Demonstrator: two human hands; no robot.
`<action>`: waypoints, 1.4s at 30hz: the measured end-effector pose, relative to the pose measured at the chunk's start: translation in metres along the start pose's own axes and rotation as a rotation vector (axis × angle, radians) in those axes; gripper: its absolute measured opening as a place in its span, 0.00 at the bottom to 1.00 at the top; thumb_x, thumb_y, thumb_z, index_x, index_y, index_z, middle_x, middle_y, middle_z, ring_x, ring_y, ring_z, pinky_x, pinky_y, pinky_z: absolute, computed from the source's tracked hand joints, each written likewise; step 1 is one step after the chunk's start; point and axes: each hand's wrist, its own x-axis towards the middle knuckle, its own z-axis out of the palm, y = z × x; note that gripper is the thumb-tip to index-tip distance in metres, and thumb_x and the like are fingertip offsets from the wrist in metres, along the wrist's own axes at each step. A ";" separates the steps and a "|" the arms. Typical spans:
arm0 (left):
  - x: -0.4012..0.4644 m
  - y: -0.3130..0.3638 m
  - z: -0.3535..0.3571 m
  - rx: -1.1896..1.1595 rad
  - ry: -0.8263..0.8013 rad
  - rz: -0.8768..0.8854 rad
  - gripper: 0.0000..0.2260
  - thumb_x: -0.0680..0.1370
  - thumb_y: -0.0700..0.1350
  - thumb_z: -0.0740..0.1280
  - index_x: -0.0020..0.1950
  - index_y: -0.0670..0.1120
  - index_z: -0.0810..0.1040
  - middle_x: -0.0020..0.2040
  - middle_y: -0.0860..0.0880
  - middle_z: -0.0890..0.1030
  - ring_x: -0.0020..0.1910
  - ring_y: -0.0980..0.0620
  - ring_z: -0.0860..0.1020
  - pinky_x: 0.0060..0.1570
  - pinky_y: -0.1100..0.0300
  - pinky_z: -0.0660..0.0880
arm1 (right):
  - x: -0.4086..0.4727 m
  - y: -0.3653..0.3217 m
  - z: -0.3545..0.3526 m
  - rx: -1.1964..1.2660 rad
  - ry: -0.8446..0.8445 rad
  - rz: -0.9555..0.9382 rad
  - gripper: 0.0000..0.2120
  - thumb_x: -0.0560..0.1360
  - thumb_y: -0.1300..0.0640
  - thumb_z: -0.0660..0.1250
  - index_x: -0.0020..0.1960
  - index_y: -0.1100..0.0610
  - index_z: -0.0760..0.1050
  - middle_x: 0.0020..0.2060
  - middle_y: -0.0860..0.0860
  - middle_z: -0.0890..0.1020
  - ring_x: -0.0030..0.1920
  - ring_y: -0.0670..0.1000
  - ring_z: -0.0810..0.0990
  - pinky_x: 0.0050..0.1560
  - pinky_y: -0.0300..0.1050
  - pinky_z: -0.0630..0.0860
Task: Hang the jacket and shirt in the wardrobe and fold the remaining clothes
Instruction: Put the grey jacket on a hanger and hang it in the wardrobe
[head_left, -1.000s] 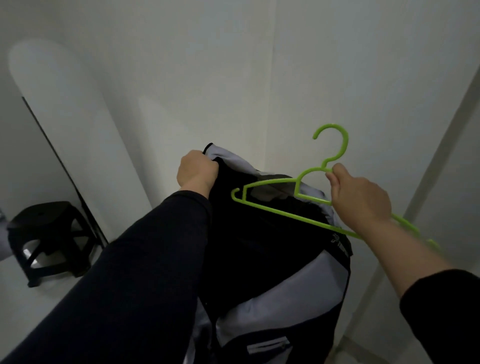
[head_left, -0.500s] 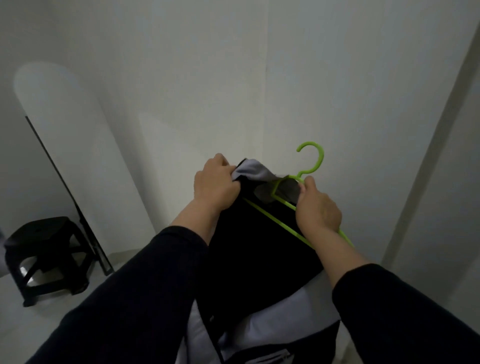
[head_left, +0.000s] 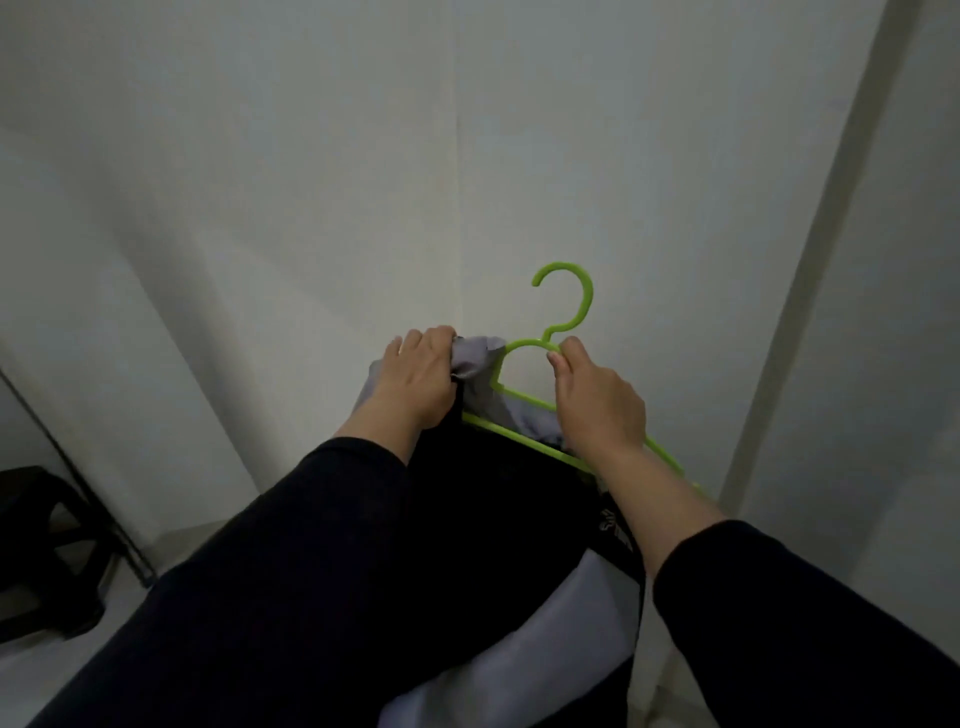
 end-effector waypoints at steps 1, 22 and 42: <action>0.003 0.000 0.002 0.001 0.020 0.003 0.19 0.75 0.40 0.60 0.67 0.44 0.65 0.64 0.43 0.72 0.63 0.42 0.69 0.63 0.50 0.62 | 0.003 0.002 0.002 0.017 0.020 -0.018 0.17 0.82 0.44 0.46 0.56 0.54 0.66 0.44 0.60 0.81 0.41 0.63 0.77 0.35 0.48 0.66; -0.001 -0.020 0.003 -0.181 0.294 -0.196 0.16 0.72 0.34 0.59 0.58 0.43 0.69 0.53 0.41 0.76 0.55 0.39 0.71 0.53 0.50 0.62 | -0.032 0.054 0.074 0.107 -0.434 0.493 0.12 0.80 0.58 0.60 0.56 0.61 0.80 0.55 0.59 0.81 0.53 0.58 0.80 0.43 0.42 0.69; -0.023 0.022 -0.072 -0.524 0.433 -0.110 0.11 0.73 0.38 0.57 0.55 0.44 0.68 0.51 0.37 0.75 0.52 0.33 0.73 0.50 0.46 0.67 | -0.053 0.090 -0.112 0.623 -0.200 0.449 0.17 0.78 0.46 0.64 0.61 0.55 0.76 0.50 0.52 0.78 0.51 0.53 0.77 0.53 0.45 0.71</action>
